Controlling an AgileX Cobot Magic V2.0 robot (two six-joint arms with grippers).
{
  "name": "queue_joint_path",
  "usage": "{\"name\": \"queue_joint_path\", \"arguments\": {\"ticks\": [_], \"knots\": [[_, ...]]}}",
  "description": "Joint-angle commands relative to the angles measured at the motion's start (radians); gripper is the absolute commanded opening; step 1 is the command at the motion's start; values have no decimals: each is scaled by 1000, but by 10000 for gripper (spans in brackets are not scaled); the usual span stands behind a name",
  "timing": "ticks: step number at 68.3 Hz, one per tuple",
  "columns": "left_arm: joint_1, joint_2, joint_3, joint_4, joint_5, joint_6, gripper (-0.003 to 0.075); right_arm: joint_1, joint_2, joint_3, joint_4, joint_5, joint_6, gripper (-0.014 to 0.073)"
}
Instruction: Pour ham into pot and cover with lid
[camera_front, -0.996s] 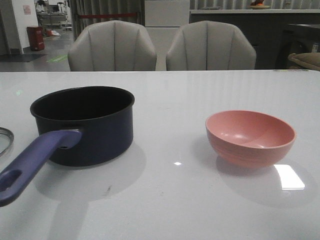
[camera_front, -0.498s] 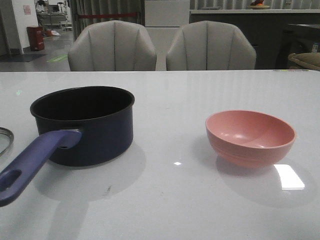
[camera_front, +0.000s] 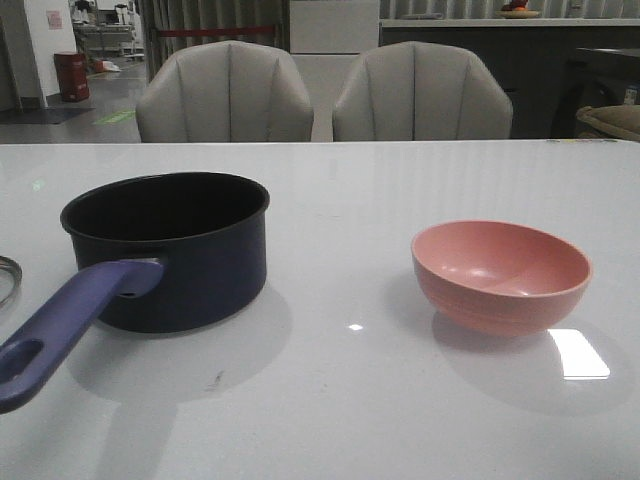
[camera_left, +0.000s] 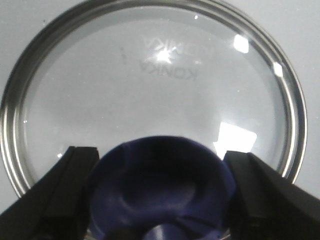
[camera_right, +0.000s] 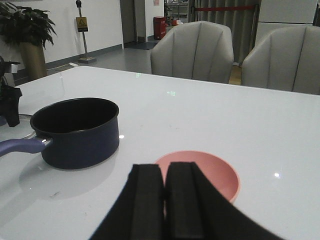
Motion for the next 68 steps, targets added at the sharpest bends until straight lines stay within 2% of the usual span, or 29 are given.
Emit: {"name": "queue_joint_path", "arguments": {"ticks": [1, 13, 31, 44, 51, 68], "knots": [[1, -50, -31, -3, -19, -1, 242, 1, 9, -26, 7, -85, -7, 171], [1, -50, -41, -3, -24, -1, 204, 1, 9, -26, 7, -85, -7, 171], [1, -71, -153, -10, 54, 47, 203, 1, 9, -26, 7, -85, -7, 171], [-8, -140, -226, -52, 50, 100, 203, 1, 9, -26, 7, -85, -7, 171], [-52, -175, -277, -135, 56, 182, 204, 1, 9, -26, 7, -85, -7, 171], [-251, -172, -395, -179, 139, 182, 203, 1, 9, -26, 7, -85, -7, 171]]}}
